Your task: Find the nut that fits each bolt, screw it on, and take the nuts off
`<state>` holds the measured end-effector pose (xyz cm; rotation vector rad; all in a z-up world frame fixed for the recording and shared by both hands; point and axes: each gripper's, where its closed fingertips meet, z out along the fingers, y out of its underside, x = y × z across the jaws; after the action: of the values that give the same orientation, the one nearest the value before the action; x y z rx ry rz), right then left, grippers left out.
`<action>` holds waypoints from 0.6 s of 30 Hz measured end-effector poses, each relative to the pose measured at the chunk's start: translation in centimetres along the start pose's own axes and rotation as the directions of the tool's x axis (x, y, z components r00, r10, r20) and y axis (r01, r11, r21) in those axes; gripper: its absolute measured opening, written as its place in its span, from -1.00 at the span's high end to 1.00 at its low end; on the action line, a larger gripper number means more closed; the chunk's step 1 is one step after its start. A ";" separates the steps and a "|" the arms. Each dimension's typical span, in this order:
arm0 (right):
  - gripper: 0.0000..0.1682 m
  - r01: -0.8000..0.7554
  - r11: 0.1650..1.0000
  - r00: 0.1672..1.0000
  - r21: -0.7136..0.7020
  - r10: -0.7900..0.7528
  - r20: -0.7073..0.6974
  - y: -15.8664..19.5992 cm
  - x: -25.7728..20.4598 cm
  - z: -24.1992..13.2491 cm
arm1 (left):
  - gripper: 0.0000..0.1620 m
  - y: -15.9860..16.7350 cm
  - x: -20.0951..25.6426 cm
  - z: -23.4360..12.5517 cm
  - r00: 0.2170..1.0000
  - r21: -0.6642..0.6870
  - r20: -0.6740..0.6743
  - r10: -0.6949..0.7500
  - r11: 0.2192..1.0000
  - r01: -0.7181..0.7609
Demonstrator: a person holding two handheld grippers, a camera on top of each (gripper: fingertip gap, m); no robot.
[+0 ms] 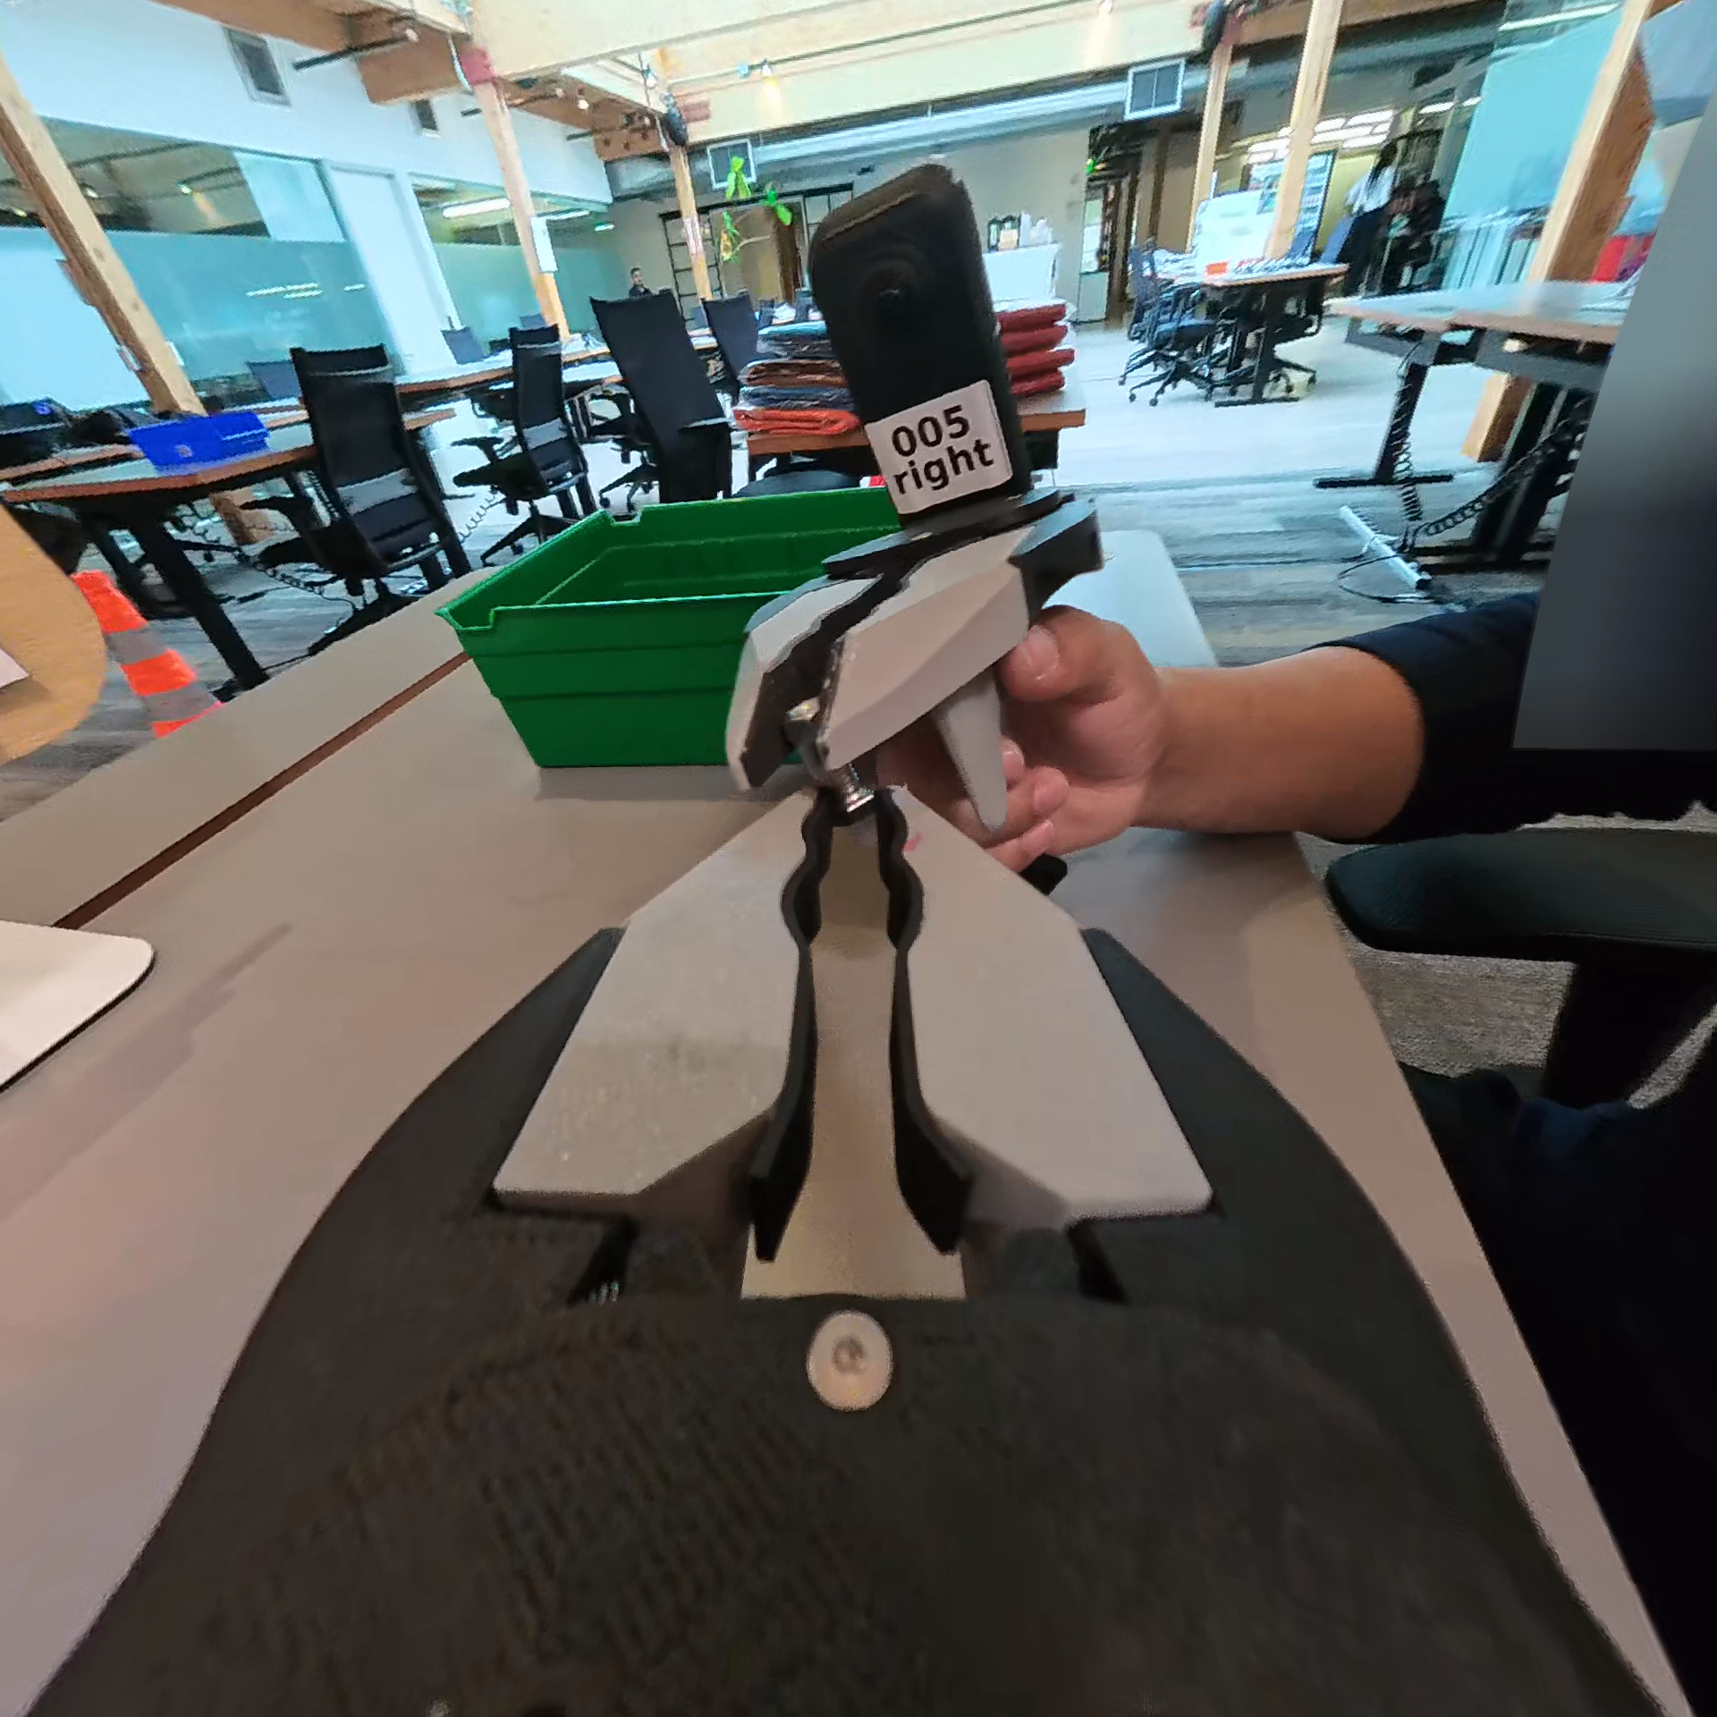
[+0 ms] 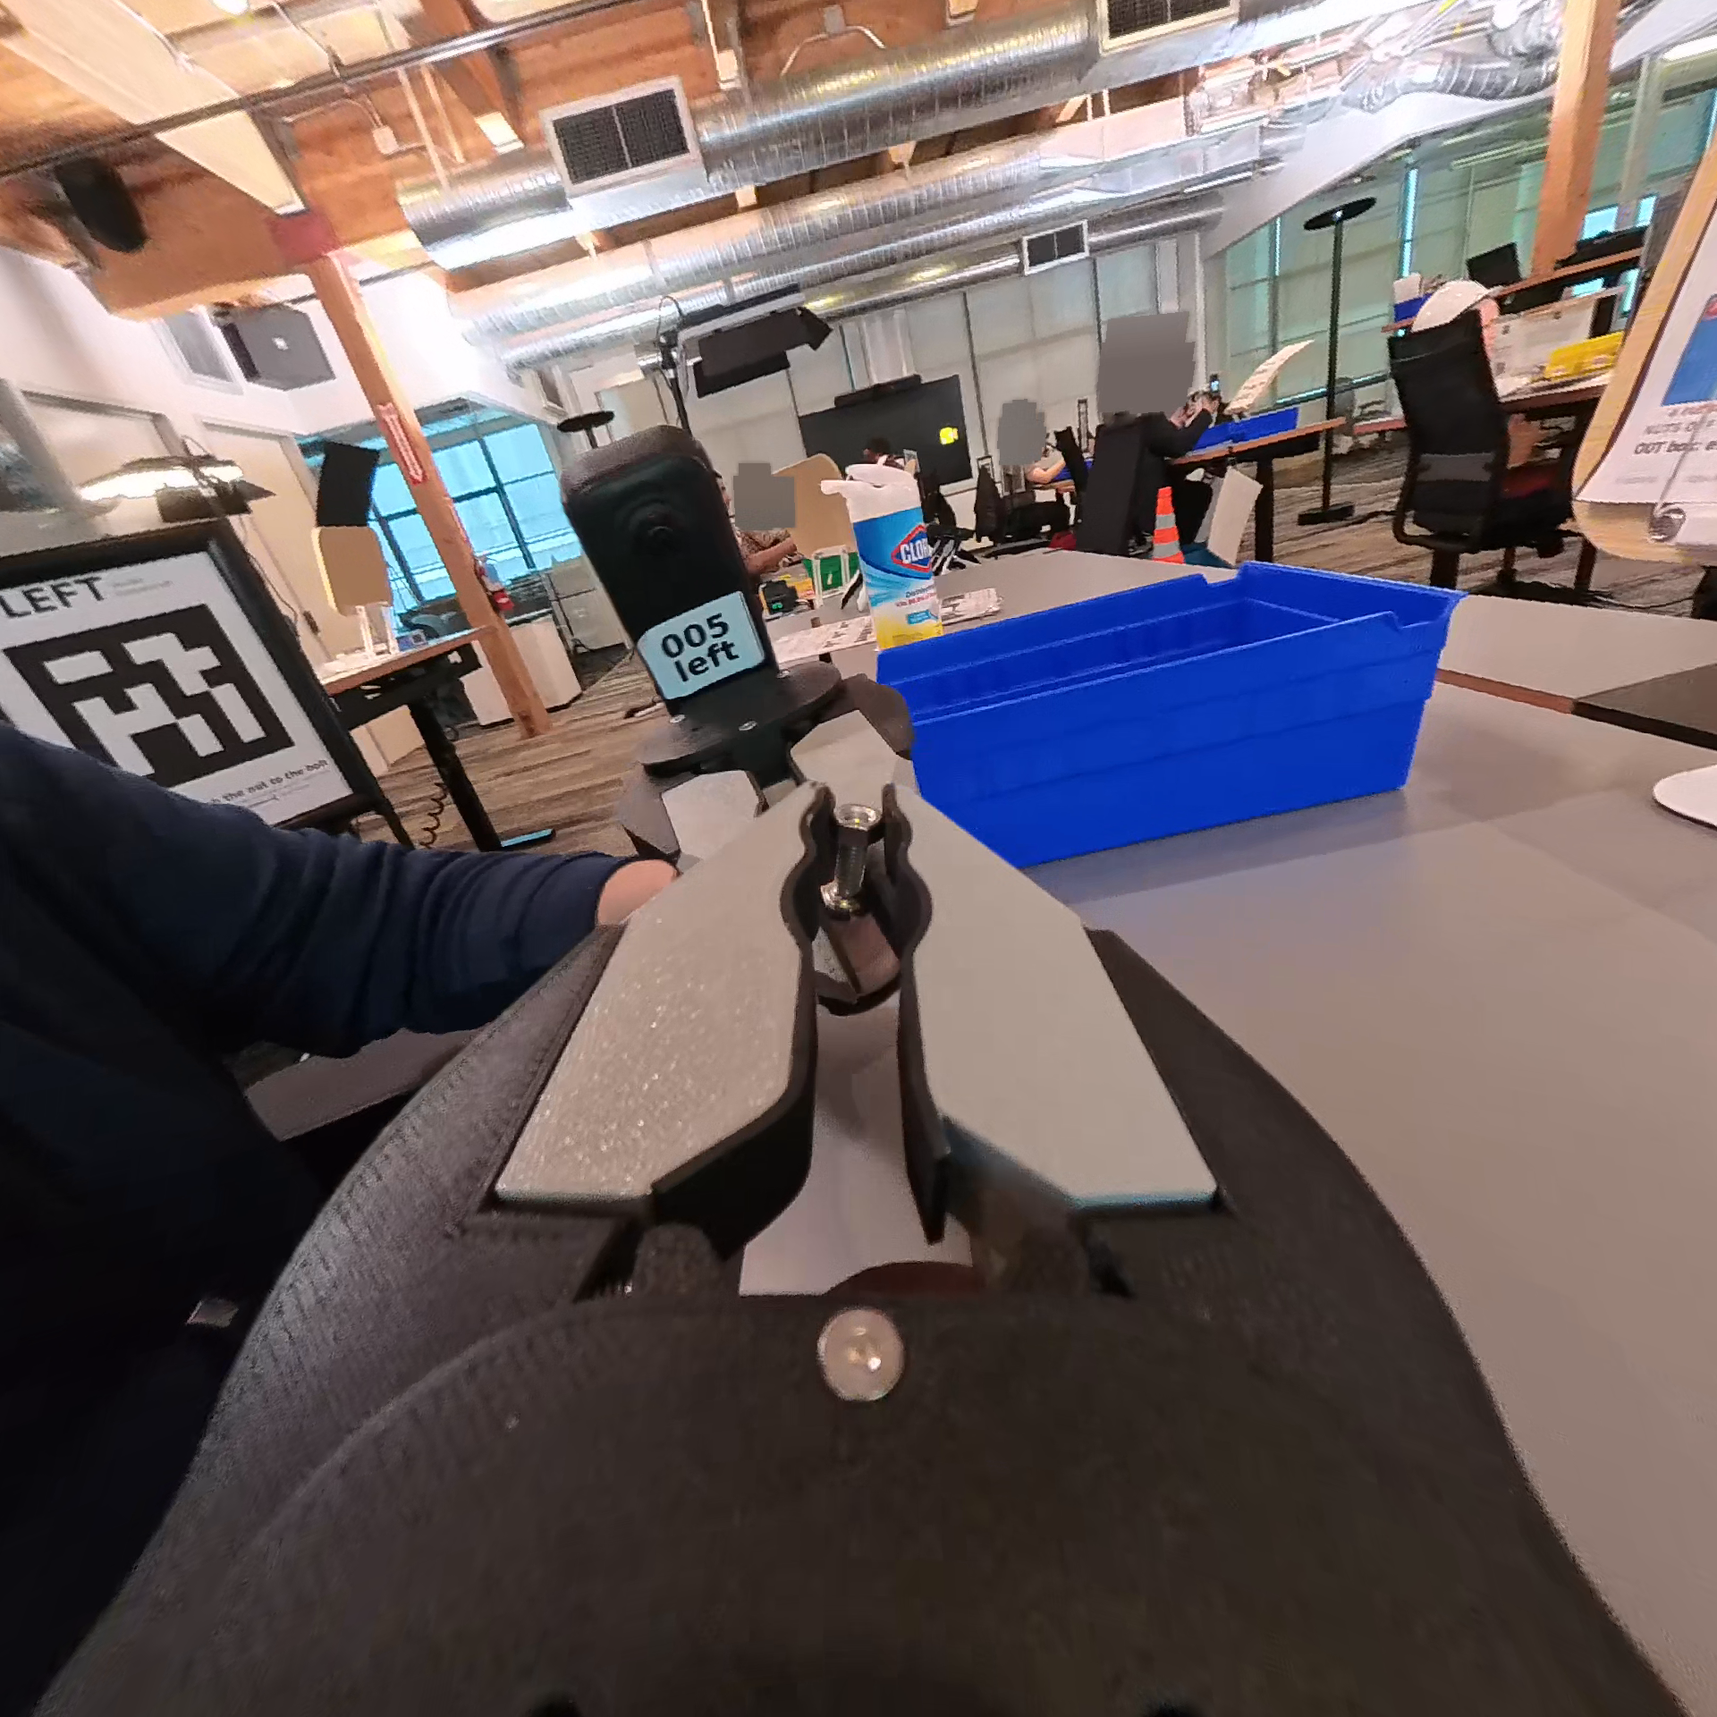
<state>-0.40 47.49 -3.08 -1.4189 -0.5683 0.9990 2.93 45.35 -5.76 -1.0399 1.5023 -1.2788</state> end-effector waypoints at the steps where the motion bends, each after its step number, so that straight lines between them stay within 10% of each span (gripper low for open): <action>1: 0.91 -0.003 1.000 1.000 0.003 0.003 0.008 0.0 -0.1 0.0 | 0.91 -0.1 0.1 0.0 1.000 0.004 -0.010 -0.006 1.000 0.006; 10: 0.91 0.045 0.997 0.932 0.069 -0.067 0.356 -1.0 -7.1 -0.5 | 0.91 -3.1 6.4 -2.0 0.921 0.169 -0.389 0.022 0.985 0.048; 18: 0.91 0.099 0.992 0.975 0.075 -0.112 0.194 -1.3 -4.7 -0.3 | 0.92 -2.8 4.1 -1.5 0.972 0.164 -0.227 0.054 0.986 -0.017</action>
<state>-2.22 43.63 -0.77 -1.2268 -0.7432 1.0701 0.58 41.50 -3.31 -0.7767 1.5513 -1.5096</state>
